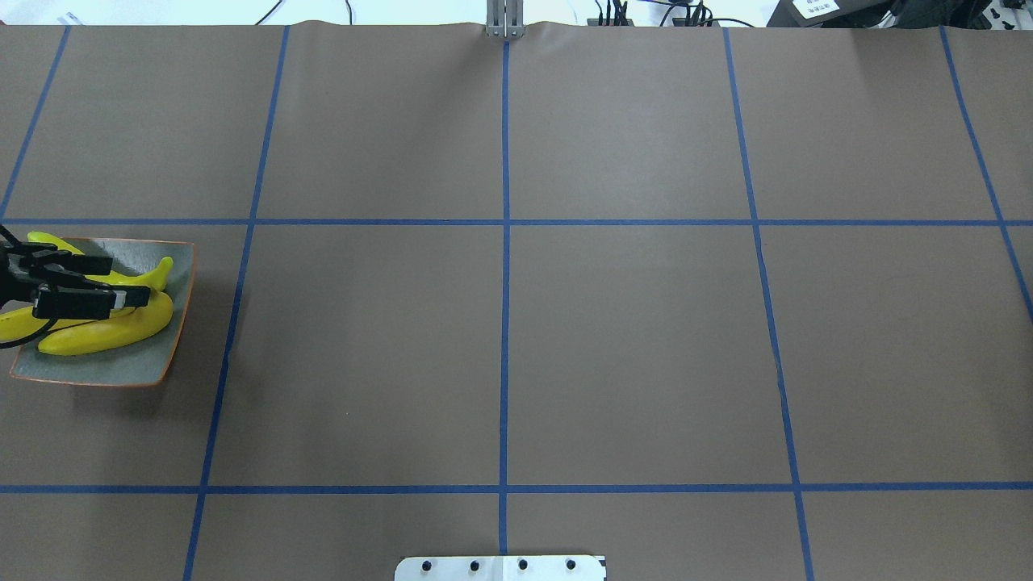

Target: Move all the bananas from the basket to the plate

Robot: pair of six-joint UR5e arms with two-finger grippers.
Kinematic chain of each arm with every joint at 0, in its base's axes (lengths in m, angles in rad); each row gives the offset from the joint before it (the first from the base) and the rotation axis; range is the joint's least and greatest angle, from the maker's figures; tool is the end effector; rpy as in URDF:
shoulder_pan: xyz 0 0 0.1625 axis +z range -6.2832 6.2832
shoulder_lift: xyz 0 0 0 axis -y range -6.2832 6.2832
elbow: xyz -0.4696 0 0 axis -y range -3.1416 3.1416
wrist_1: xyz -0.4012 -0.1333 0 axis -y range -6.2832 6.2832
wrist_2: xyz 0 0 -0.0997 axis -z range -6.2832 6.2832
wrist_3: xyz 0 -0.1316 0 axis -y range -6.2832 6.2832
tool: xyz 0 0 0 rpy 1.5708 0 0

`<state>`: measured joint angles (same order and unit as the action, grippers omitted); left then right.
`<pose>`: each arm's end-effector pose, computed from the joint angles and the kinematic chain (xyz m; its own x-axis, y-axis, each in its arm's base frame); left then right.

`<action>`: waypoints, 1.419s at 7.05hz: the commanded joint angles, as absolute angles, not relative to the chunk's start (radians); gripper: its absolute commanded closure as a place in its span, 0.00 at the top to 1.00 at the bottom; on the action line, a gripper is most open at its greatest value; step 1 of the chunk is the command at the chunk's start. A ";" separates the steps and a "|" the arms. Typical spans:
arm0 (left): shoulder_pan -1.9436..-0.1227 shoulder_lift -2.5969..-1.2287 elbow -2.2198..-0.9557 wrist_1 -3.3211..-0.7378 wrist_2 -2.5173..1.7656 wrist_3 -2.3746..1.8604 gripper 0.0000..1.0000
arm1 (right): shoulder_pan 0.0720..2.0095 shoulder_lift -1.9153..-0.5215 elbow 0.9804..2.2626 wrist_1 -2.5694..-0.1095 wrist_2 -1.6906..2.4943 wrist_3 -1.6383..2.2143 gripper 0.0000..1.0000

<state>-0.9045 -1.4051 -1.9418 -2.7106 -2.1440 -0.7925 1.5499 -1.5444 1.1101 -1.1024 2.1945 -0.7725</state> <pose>0.2266 -0.3884 0.4714 0.3328 0.5310 -0.7793 0.1406 0.7892 0.5978 0.0464 -0.4807 0.9041 0.5663 -0.7238 0.3942 0.5811 0.6899 0.4318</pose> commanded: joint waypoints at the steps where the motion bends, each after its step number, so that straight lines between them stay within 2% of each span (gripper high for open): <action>1: -0.904 -1.407 -1.942 -2.709 -2.138 -0.793 1.00 | 1.549 -1.537 1.076 -1.106 2.175 -0.775 0.67; 7: -0.904 -1.407 -1.942 -2.711 -2.138 -0.792 1.00 | 1.506 -1.543 1.057 -1.101 2.175 -0.729 0.68; 8: -0.904 -1.407 -1.942 -2.711 -2.138 -0.792 1.00 | 1.505 -1.545 1.058 -1.103 2.172 -0.730 0.58; 9: -0.904 -1.407 -1.942 -2.711 -2.138 -0.792 1.00 | 1.505 -1.545 1.058 -1.101 2.161 -0.730 0.36; 10: -0.904 -1.407 -1.942 -2.711 -2.138 -0.792 1.00 | 1.505 -1.545 1.061 -1.100 2.161 -0.733 0.05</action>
